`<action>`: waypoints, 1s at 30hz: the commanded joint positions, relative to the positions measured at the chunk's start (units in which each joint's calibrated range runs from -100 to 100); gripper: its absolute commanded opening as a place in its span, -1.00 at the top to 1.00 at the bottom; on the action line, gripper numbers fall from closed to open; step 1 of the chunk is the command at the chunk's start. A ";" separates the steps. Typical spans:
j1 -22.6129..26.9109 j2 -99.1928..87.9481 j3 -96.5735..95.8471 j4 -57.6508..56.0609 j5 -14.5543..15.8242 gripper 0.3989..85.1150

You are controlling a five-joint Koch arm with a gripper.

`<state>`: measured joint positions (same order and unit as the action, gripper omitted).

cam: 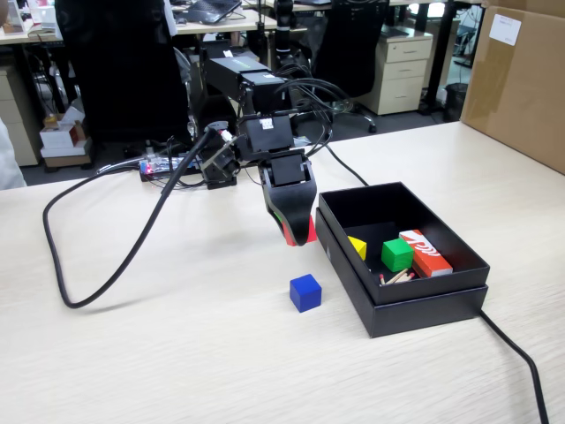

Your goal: Put the red cube on top of the blue cube

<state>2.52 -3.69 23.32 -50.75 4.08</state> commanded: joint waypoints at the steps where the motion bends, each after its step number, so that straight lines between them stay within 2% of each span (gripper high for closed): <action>1: 0.20 0.99 6.14 2.16 -0.15 0.99; 11: 0.24 11.55 9.32 3.80 0.20 0.99; 30: 0.39 15.57 9.50 4.49 0.54 0.96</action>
<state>2.91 13.14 27.61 -49.98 4.76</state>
